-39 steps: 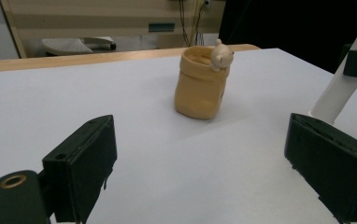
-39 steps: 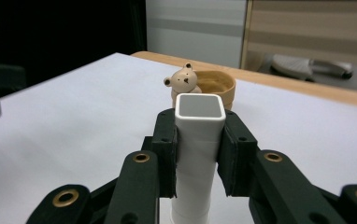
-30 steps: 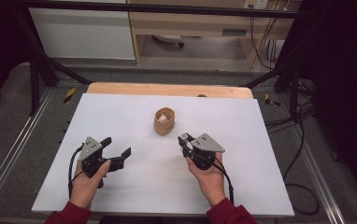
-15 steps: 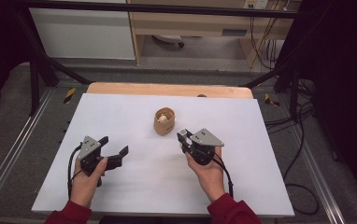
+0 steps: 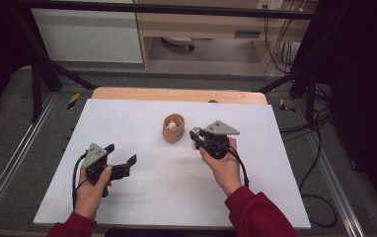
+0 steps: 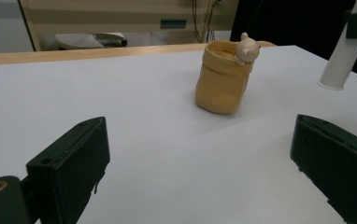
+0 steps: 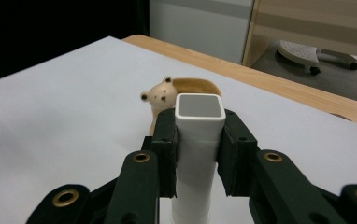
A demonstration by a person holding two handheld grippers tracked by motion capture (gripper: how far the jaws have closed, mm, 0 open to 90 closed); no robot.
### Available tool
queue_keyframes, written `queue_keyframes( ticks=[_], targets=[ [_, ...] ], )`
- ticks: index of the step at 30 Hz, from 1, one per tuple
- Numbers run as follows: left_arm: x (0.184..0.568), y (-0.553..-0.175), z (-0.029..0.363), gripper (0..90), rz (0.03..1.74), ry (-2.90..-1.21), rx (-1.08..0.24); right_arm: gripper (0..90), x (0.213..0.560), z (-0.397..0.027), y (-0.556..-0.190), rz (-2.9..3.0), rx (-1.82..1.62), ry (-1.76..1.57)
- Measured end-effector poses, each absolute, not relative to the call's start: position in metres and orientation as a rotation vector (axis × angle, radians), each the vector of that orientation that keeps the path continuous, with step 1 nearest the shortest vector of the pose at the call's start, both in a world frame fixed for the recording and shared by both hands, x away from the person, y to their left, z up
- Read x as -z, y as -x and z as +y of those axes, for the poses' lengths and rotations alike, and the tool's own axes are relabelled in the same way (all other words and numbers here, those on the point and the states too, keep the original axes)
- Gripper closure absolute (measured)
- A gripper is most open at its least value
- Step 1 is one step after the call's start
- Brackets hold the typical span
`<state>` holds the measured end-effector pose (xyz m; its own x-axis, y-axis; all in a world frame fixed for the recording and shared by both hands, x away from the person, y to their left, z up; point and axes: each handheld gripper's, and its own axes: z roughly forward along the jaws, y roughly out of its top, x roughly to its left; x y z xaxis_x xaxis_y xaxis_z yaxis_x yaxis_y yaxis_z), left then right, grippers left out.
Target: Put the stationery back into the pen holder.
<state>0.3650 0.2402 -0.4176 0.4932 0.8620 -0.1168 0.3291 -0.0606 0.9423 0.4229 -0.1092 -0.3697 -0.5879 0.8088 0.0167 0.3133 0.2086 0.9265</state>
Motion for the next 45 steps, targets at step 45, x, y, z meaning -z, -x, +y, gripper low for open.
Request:
queue_keyframes(
  ticks=[45],
  targets=[
    [0.419,-0.367,0.241,4.8,1.084,-1.63,-0.578,70.9,0.315,-0.062,-0.498,1.831,-1.434,-0.973]
  ],
)
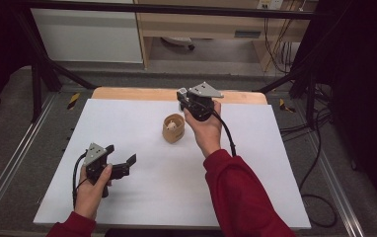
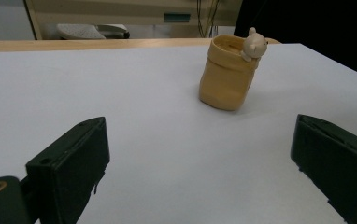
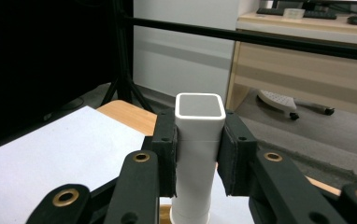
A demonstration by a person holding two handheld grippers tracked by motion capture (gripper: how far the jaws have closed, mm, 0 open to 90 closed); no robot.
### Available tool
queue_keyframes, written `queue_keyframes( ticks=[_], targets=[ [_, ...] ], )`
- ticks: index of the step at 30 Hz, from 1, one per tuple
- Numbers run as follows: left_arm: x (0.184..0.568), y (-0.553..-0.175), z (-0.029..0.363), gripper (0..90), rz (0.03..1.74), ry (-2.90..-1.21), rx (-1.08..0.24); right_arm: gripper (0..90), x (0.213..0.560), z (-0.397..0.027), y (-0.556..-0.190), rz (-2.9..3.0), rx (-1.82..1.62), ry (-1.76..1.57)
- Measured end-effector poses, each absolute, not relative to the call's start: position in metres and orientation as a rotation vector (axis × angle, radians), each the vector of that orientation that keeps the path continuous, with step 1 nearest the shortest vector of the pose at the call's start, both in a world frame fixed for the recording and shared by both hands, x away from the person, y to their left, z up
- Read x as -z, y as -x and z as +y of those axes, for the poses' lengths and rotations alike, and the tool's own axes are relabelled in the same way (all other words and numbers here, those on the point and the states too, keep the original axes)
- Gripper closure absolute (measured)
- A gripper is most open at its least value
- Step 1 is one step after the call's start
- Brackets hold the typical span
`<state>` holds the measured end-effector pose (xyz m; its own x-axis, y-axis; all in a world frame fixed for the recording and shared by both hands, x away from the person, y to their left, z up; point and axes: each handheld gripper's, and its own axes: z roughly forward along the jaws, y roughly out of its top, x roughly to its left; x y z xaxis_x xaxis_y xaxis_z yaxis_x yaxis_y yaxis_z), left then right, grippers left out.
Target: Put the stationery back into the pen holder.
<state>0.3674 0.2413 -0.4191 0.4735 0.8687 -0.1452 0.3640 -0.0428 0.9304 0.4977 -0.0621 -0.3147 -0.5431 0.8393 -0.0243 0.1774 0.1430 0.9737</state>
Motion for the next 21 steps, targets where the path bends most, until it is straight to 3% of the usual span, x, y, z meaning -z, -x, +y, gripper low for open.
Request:
queue_keyframes(
  ticks=[21],
  targets=[
    [0.414,-0.366,0.252,5.5,1.106,-1.542,-0.613,70.9,0.34,-0.043,-0.512,1.953,-1.392,-0.994]
  ],
)
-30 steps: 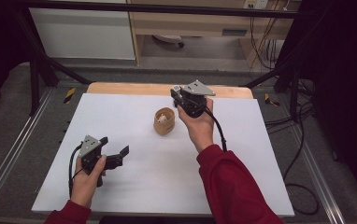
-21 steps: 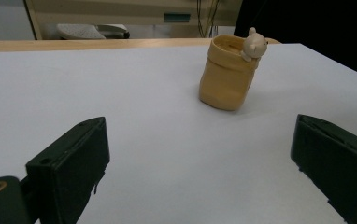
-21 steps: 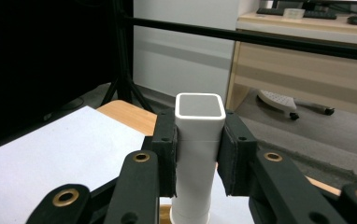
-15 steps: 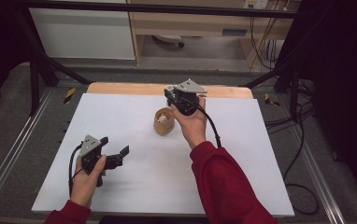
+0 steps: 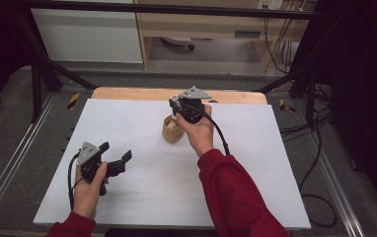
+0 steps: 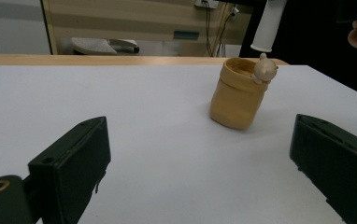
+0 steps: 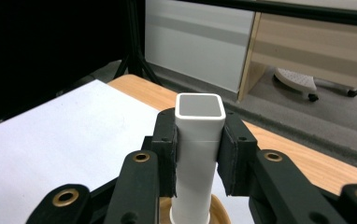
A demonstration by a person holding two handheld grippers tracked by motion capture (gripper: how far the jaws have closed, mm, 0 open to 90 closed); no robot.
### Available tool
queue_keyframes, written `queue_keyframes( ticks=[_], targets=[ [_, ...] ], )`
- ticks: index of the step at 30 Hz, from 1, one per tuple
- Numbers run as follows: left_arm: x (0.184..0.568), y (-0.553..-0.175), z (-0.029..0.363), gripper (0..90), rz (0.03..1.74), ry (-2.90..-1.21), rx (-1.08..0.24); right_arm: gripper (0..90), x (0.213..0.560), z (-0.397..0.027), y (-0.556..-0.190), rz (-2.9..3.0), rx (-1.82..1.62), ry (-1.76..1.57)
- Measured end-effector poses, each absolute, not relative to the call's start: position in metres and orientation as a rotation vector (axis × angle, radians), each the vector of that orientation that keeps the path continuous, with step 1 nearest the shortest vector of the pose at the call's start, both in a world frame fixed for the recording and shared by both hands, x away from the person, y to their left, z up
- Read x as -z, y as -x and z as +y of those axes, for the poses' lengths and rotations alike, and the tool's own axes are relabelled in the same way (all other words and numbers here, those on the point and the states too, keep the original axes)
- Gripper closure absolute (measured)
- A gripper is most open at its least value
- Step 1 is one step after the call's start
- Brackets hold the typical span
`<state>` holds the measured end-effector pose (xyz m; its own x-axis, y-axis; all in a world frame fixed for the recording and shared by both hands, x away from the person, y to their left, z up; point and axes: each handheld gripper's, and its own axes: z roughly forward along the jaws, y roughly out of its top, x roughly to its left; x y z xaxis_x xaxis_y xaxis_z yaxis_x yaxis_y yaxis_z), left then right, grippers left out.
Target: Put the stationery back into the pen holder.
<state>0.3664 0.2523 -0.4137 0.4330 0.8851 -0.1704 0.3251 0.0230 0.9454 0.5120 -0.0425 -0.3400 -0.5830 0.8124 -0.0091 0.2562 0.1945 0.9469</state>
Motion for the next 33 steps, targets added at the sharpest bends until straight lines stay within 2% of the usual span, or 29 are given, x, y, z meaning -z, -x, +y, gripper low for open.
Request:
queue_keyframes(
  ticks=[33],
  targets=[
    [0.417,-0.368,0.247,5.6,1.096,-1.567,-0.57,70.6,0.37,-0.036,-0.532,2.097,-1.353,-1.124]
  ],
)
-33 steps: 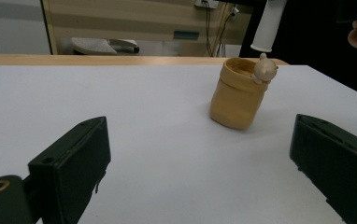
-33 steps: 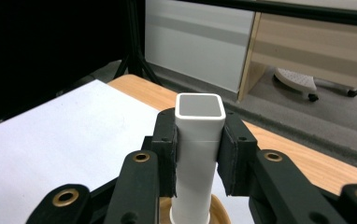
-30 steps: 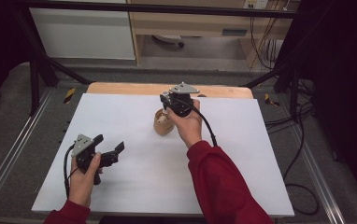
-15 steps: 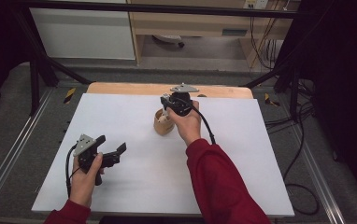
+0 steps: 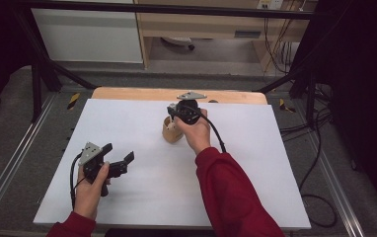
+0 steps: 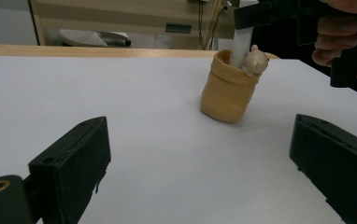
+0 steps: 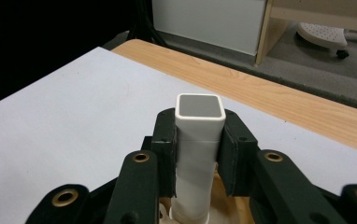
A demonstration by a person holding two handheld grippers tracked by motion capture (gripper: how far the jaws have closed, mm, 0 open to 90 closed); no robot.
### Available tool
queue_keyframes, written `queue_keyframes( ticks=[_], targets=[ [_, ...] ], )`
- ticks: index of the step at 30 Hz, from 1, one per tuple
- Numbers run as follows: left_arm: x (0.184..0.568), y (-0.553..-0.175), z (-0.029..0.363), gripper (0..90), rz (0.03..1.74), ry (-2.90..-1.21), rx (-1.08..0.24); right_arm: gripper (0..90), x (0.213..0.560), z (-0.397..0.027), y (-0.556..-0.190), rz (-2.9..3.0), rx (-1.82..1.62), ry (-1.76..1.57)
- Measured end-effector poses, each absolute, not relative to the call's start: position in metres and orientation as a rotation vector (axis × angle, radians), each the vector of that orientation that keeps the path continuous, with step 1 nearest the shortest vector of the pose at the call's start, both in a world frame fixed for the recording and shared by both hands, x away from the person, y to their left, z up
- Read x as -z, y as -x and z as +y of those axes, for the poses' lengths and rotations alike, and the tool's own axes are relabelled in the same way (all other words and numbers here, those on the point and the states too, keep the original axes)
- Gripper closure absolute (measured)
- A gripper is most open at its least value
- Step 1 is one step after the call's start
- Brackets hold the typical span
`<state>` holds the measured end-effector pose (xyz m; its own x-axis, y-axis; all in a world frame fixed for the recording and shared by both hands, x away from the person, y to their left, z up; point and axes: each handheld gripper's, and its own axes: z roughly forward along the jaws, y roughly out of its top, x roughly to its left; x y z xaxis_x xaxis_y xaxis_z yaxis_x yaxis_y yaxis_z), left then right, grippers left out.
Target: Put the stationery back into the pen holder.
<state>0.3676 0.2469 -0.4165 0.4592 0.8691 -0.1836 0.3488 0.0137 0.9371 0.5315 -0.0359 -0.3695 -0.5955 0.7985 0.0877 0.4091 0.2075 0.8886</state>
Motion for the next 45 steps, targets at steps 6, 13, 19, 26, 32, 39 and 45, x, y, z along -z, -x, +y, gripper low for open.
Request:
queue_keyframes(
  ticks=[6,13,19,26,32,39,45],
  targets=[
    [0.417,-0.368,0.246,5.7,1.094,-1.571,-0.566,62.9,0.371,-0.033,-0.531,2.101,-1.358,-1.131],
    [0.417,-0.368,0.244,5.6,1.089,-1.58,-0.561,43.4,0.358,-0.038,-0.526,2.05,-1.398,-1.145],
    [0.417,-0.368,0.244,5.6,1.091,-1.581,-0.563,35.6,0.349,-0.044,-0.521,2.042,-1.402,-1.151],
    [0.418,-0.368,0.244,5.4,1.094,-1.585,-0.56,16.4,0.339,-0.046,-0.512,2.028,-1.395,-1.141],
    [0.418,-0.368,0.247,5.3,1.101,-1.587,-0.563,6.8,0.33,-0.055,-0.495,2.008,-1.389,-1.118],
    [0.417,-0.368,0.25,5.3,1.111,-1.584,-0.576,6.3,0.328,-0.085,-0.465,1.967,-1.389,-1.079],
    [0.417,-0.367,0.251,5.2,1.114,-1.588,-0.577,5.4,0.328,-0.113,-0.446,1.928,-1.393,-1.081]
  ],
)
